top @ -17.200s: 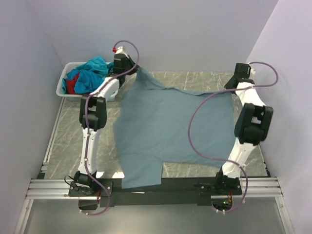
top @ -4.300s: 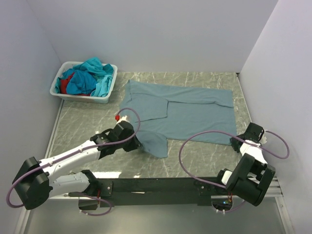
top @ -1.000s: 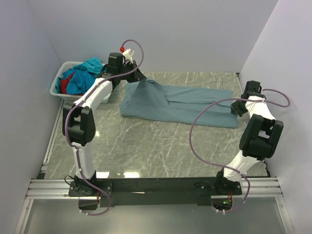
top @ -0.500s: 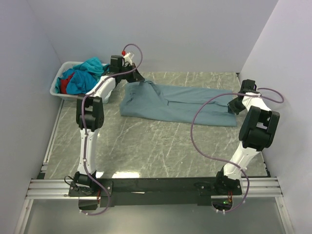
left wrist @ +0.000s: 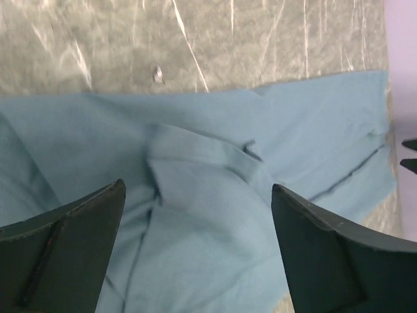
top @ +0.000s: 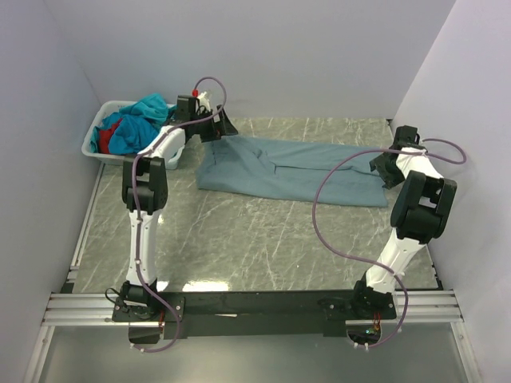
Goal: Fold and stack the t-shirts
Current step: Fold the tshirt
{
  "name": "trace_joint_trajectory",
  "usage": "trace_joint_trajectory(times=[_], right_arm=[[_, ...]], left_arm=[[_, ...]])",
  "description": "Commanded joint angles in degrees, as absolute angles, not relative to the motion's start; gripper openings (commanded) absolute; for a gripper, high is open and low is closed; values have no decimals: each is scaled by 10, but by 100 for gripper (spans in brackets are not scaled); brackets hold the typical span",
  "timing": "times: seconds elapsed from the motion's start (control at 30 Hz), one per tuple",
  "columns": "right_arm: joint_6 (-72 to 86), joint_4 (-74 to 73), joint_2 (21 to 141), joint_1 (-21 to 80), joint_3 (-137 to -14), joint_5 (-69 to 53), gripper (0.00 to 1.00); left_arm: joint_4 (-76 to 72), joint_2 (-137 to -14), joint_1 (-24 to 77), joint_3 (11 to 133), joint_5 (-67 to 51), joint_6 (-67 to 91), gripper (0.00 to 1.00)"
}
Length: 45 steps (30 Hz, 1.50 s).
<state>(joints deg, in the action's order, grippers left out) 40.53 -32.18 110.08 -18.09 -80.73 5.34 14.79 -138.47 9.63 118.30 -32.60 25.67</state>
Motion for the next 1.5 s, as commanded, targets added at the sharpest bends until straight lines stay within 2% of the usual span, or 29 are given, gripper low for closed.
trace_joint_trajectory(times=[0.0,0.07,0.1,0.13,0.33,0.67,0.83,1.2,1.47], right_arm=[[383,-329,1064,-167,-838,91,75],[367,-336,1047,-159,-839,101,77],[362,-338,1041,-156,-835,105,87],[350,-339,1035,-153,-831,105,89],[313,-320,1005,-113,-785,75,90],[288,-321,1098,-45,-796,2,91],[287,-321,1101,-42,-755,-11,91],[289,-313,1010,-40,-574,-11,91],[297,-342,881,-3,-476,12,91]], left_arm=[[125,-1302,99,1156,-328,278,99],[107,-1271,100,1123,-335,295,99],[105,-1260,103,1113,-331,299,99],[102,-1251,105,1101,-327,300,99],[71,-1169,141,979,-307,315,99],[39,-1175,158,841,-340,377,99],[17,-1154,164,759,-326,385,99],[50,-1097,165,607,-251,390,99],[81,-968,170,505,-204,407,99]])
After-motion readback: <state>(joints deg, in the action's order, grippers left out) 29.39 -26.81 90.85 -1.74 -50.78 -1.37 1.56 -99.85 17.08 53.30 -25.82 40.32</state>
